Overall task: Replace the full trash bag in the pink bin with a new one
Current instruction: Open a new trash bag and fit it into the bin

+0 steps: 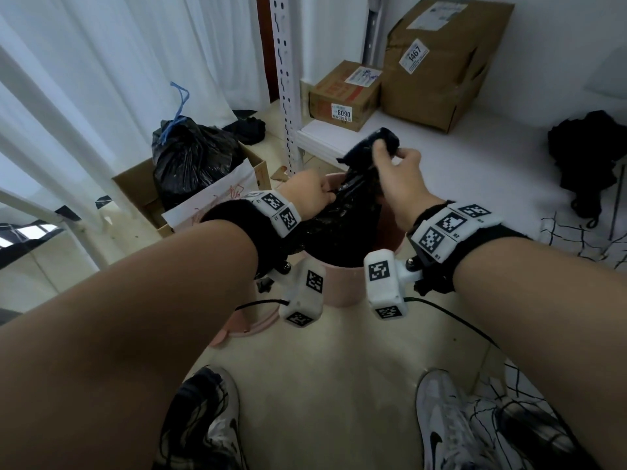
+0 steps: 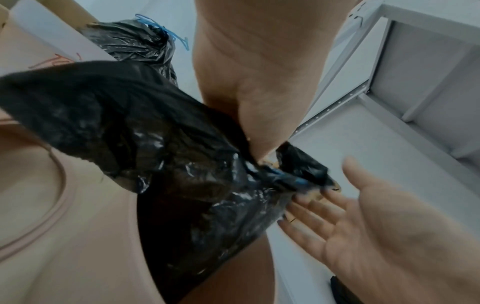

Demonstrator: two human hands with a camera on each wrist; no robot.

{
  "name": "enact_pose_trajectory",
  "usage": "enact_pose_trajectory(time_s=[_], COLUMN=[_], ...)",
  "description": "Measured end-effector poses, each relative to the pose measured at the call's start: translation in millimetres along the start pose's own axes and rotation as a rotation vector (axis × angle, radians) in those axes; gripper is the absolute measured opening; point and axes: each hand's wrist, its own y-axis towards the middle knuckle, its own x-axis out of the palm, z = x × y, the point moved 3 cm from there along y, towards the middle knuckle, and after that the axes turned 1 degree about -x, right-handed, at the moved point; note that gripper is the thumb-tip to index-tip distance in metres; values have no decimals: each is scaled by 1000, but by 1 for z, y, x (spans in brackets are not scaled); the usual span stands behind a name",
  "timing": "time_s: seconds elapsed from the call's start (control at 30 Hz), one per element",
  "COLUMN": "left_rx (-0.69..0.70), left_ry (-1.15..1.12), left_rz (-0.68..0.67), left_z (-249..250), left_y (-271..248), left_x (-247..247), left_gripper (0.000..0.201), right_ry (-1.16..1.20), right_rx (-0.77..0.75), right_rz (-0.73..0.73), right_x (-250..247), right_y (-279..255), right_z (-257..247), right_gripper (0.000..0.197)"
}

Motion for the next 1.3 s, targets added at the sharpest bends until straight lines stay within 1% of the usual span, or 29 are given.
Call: enact_pose_trajectory(time_s=[0.03, 0.07, 0.13, 0.17, 0.2, 0.27, 0.3, 0.33, 0.37, 0.43, 0.47, 0.5, 0.53, 0.6, 0.63, 0.67, 0.7, 0.8, 0.83, 0.87, 0.9, 0.93, 0.97, 1.0, 1.07, 1.1, 1.17, 1.23, 1.3], left_rx=[20, 42, 82, 96, 103, 104, 100, 87, 69, 43, 29, 27, 22, -9, -18, -26, -32, -25, -16, -7, -3, -1, -10, -25, -65, -81, -95, -96, -84], left_ry=[-102, -212, -355, -371, -375, -369, -341, -285, -216, -148, -169, -231, -322, -550, -657, -741, -802, -924, -922, -903, -864, -820, -784, -767, -808, -822, -833, -865, -912], left_rz=[27, 30, -41, -94, -139, -188, -208, -238, -273, -332, -339, -315, -256, -58, 37, 96, 116, 62, 64, 83, 117, 141, 130, 86, -37, -70, -51, 17, 52], left_z=[1, 2, 9, 12, 13, 14, 13, 12, 11, 8, 8, 9, 12, 20, 24, 27, 28, 27, 25, 23, 21, 19, 18, 18, 21, 23, 24, 24, 24], left_y=[0, -1, -6, -9, -10, -11, -11, -11, -12, -13, -13, -13, -11, -8, -7, -6, -6, -6, -6, -5, -3, -1, 0, 1, -2, -3, -2, 0, 1], left_x=[0, -1, 0, 2, 4, 5, 4, 4, 3, 5, 6, 6, 4, -3, -8, -12, -13, -10, -10, -10, -12, -14, -15, -15, -11, -8, -6, -6, -8], left_gripper=[31, 31, 28, 26, 26, 26, 25, 25, 25, 23, 18, 16, 21, 27, 25, 22, 25, 58, 63, 62, 56, 46, 37, 33, 26, 21, 19, 25, 26], right_ry=[-7, -4, 27, 20, -27, -177, -221, -251, -256, -278, -299, -318, -328, -329, -312, -300, -304, -459, -509, -550, -586, -621, -654, -685, -765, -818, -868, -775, -563], right_rx=[29, 52, 89, 75, 27, -89, -121, -139, -160, -204, -231, -255, -275, -299, -309, -313, -322, -343, -355, -368, -386, -396, -409, -421, -454, -474, -505, -525, -462], right_rz=[-73, -116, -134, -111, -81, 11, 56, 97, 122, 134, 117, 98, 87, 61, 23, -30, -92, -244, -278, -301, -315, -320, -321, -320, -323, -320, -314, -293, -285], right_x=[5, 9, 12, 12, 11, 6, 2, -2, -5, -6, -6, -5, -4, -4, -2, 0, 2, 8, 9, 8, 7, 6, 4, 2, -2, -3, -6, -9, -11], right_y=[-3, -4, -5, -4, -2, 2, 1, 2, 3, 4, 3, 3, 2, -2, -5, -7, -10, -18, -20, -20, -20, -19, -19, -18, -17, -17, -17, -18, -20], right_z=[1, 3, 5, 7, 8, 5, 2, 1, -1, -5, -7, -8, -7, -8, -9, -10, -11, -14, -15, -16, -16, -17, -18, -18, -20, -20, -22, -22, -21], right_gripper=[57, 65, 78, 75, 61, 19, 14, 21, 25, 26, 26, 23, 21, 26, 26, 24, 24, 24, 23, 21, 21, 23, 24, 24, 20, 23, 25, 29, 31])
